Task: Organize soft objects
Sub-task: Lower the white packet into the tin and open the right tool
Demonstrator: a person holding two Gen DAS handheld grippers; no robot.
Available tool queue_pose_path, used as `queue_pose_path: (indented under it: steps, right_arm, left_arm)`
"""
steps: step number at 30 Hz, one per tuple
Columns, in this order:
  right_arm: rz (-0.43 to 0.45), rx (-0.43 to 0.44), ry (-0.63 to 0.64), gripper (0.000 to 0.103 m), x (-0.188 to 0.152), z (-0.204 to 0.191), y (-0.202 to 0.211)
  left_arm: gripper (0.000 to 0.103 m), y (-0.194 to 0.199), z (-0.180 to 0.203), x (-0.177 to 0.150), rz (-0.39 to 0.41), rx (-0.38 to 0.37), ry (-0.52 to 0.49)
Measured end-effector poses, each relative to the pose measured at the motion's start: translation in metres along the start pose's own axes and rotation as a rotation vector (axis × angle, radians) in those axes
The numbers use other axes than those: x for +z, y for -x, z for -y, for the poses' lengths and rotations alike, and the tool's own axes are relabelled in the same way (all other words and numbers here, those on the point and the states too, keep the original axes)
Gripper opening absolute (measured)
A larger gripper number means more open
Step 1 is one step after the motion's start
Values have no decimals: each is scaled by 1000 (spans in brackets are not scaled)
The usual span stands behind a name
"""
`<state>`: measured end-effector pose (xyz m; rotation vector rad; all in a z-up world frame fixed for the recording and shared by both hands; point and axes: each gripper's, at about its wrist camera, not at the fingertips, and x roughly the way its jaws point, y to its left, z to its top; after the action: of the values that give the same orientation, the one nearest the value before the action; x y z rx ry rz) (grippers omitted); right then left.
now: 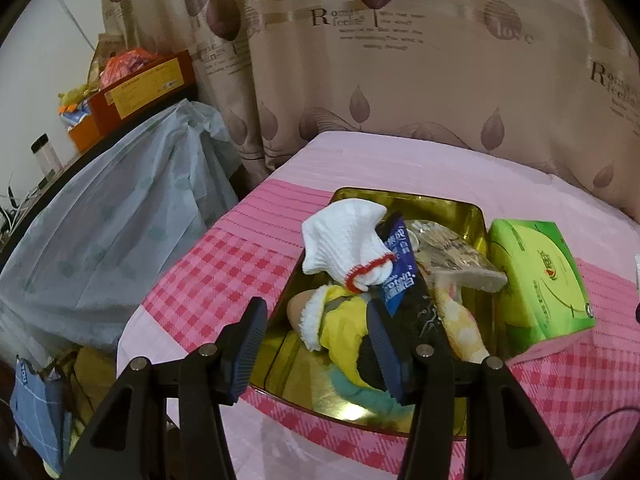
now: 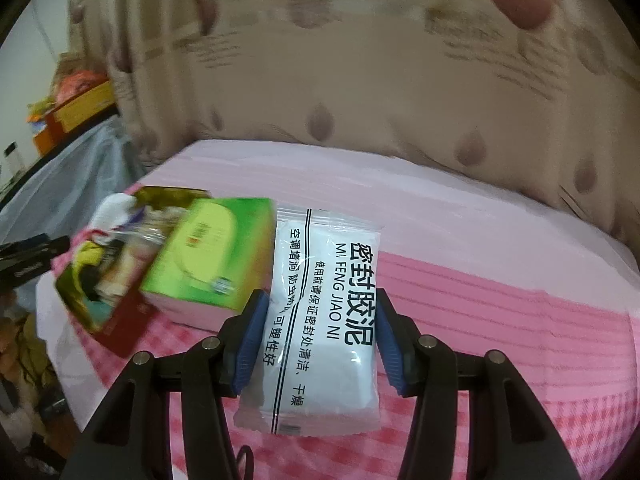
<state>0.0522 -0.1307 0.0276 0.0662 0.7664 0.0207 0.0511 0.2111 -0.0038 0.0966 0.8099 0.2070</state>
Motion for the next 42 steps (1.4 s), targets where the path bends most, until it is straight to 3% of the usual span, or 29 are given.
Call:
queue_pose_path:
  steps: [11, 19, 30, 42]
  right_arm:
    - [3, 161, 110, 48, 24, -96, -20]
    - [-17, 230, 162, 48, 30, -148, -38]
    - [-66, 229, 134, 48, 37, -184, -79]
    - [-76, 192, 136, 48, 50, -198, -113]
  left_arm:
    - [53, -2, -22, 5, 0, 14, 62]
    - [53, -4, -35, 9, 14, 20, 69]
    - [53, -6, -35, 9, 10, 6, 53]
    - [53, -4, -38, 11, 15, -7, 56]
